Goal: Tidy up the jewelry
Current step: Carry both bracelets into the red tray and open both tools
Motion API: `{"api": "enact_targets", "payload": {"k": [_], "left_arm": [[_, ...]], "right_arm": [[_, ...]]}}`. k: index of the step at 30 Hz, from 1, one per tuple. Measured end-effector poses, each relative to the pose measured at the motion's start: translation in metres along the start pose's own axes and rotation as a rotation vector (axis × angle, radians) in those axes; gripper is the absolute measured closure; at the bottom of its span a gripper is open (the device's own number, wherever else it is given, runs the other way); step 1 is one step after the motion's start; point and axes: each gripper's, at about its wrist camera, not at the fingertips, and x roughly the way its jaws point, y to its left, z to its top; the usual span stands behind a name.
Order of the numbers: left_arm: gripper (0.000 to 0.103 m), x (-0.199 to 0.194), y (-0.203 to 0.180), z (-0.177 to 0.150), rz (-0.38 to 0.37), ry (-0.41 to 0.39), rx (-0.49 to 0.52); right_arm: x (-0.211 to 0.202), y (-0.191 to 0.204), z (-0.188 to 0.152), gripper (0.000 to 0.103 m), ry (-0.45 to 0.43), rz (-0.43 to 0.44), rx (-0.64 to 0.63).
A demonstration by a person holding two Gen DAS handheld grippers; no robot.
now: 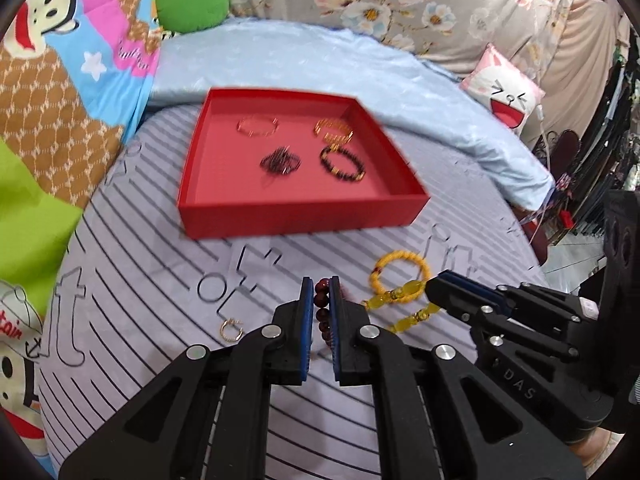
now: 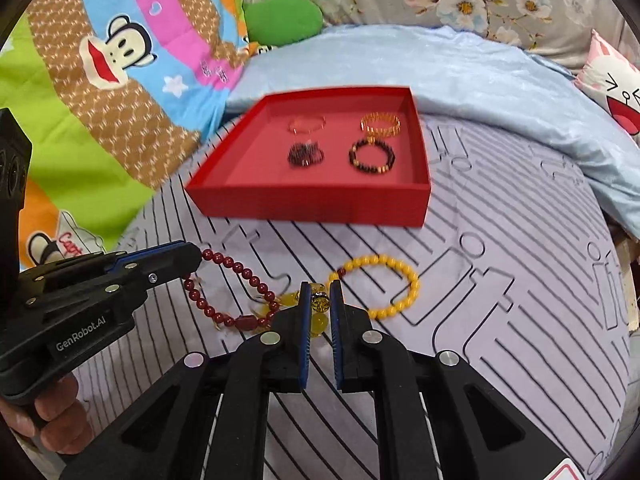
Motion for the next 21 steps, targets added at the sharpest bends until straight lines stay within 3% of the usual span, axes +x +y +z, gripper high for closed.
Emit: {"api": "enact_targets", "payload": {"k": [14,21], "left_arm": [[0.096,-0.028,-0.009,0.063,-0.031,-0.130,0.048],[0.096,-0.023,0.002,0.078,-0.027,-0.137,0.038]], "right_arm": [[-0.034,-0.017,0.051,0.094,-0.118,0.056,0.049],[-0.033,-0.023,0.064,0.095,-0.131,0.037,0.038]]}}
